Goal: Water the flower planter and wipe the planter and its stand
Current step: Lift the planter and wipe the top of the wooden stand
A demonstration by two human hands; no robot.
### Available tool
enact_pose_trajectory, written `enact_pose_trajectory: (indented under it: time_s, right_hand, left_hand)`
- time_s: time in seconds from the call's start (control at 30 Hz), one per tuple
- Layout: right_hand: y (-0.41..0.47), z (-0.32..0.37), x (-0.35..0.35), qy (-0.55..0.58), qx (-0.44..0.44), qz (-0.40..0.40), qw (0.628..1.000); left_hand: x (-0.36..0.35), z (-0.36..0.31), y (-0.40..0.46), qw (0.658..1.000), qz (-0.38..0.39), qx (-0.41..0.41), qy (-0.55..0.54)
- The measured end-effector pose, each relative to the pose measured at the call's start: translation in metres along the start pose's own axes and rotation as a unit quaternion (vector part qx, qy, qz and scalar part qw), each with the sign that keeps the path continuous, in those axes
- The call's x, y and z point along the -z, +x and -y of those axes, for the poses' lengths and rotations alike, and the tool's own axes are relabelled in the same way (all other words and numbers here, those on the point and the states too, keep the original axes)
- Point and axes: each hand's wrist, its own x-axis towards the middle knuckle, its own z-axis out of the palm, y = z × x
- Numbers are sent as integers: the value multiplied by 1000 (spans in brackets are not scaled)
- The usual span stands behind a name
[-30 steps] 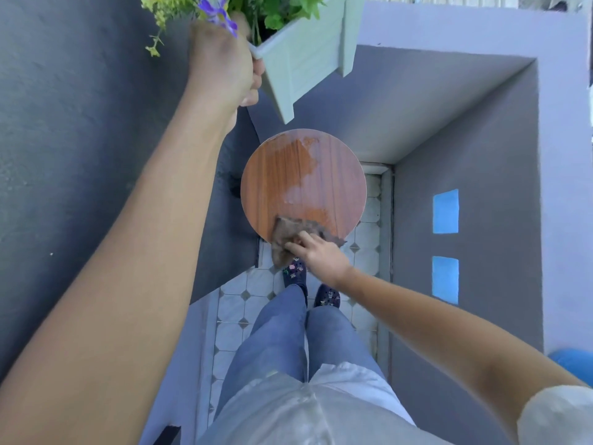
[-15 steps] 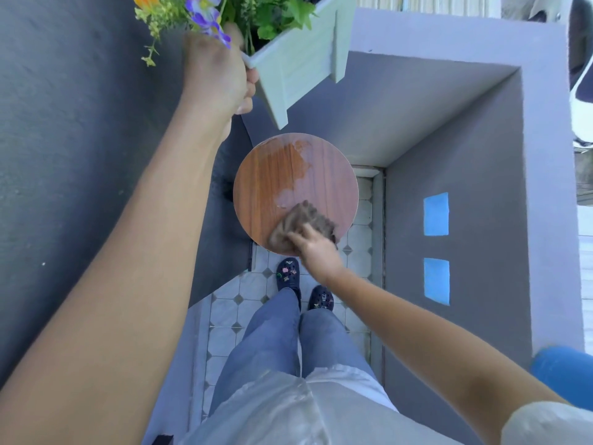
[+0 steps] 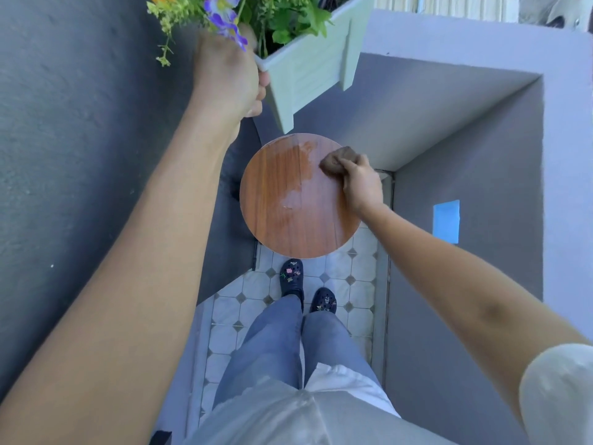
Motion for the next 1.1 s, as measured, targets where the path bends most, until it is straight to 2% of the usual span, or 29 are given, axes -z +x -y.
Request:
enact_pose_trajectory:
  time_s: [0.07,0.17,0.33,0.4,0.47,0.6,0.67,0.8,0.87,0.97,1.1]
  right_hand:
    - [-13,20,-9,9,31,11,999]
    - [-40,44,-32,-9,126,55,990]
    - [-82,82,-58,-25,336,161,928]
    - [-66,84,-43,-40,372,186,908]
    - [-33,74,-27,-75,359,192,910]
    - [35,41,-3,-54,177,123,975]
    - [49,33,2,-34,111,83,990]
    - [35,49,-10,-18,97,58,993]
    - [19,68,-26,-6,134,78,988]
    - [-16,99,-51,-23,251,133,959]
    - [-58,117,-63,-98,433,204,872]
  left_hand:
    - [0,-2,1,1000,-1,2,-2]
    - [0,-4,4,1000,-3,3,-1]
    - [-1,-4,7,1000,-3,3,-7]
    - [0,-3,6,1000,-4,3,-8]
    - [-1,-4,6,1000,-2,7,-11]
    - [0,-4,5,1000,4,12,-12]
    - [1,-3,5,1000,-1,7,-8]
    - [0,-2,6,1000,-10,15,-14]
    - [0,-2,8,1000,-12,19,-18]
    - [0,-2,9,999,-11,22,-21]
    - [2,-1,10,1000,-12,21,-19]
